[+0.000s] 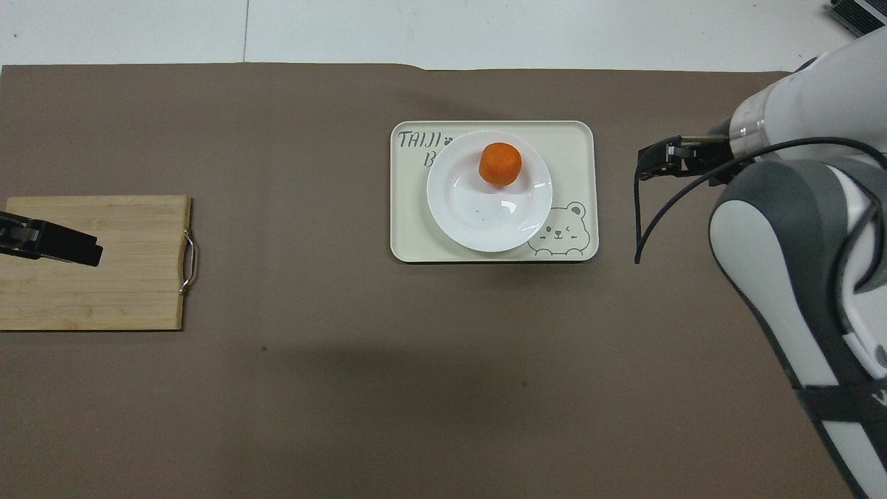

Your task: Place orange and plate with both arms

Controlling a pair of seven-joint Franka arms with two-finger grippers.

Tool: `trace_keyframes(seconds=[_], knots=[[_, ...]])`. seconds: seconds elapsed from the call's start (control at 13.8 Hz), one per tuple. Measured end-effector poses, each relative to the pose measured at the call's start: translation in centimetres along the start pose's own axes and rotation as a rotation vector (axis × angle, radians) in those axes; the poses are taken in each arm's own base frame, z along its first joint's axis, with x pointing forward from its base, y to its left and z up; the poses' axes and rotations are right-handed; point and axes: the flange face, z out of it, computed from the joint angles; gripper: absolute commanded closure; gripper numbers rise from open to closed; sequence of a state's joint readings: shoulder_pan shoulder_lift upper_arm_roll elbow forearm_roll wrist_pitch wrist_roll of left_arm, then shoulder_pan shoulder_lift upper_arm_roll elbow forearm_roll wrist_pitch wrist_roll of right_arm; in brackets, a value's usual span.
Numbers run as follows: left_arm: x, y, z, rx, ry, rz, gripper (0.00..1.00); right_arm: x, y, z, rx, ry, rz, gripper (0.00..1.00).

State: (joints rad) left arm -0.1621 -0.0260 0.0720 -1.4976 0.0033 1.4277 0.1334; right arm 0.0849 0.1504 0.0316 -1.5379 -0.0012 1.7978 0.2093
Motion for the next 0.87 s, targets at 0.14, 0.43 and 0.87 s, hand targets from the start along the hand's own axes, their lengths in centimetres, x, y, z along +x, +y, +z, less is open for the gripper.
trace_keyframes(seconds=[0.14, 0.43, 0.87], knots=[[0.0, 0.0, 0.0, -0.001, -0.001, 0.0, 0.0, -1.4, 1.1, -3.3, -0.019, 0.015, 0.008, 0.0], [0.0, 0.0, 0.0, -0.002, -0.003, 0.0, 0.0, -3.8, 4.4, -7.4, -0.037, -0.017, 0.058, 0.0], [-0.1, 0.0, 0.1, -0.002, -0.009, 0.001, 0.0, -8.3, 8.9, -12.5, -0.042, -0.081, 0.045, 0.0]])
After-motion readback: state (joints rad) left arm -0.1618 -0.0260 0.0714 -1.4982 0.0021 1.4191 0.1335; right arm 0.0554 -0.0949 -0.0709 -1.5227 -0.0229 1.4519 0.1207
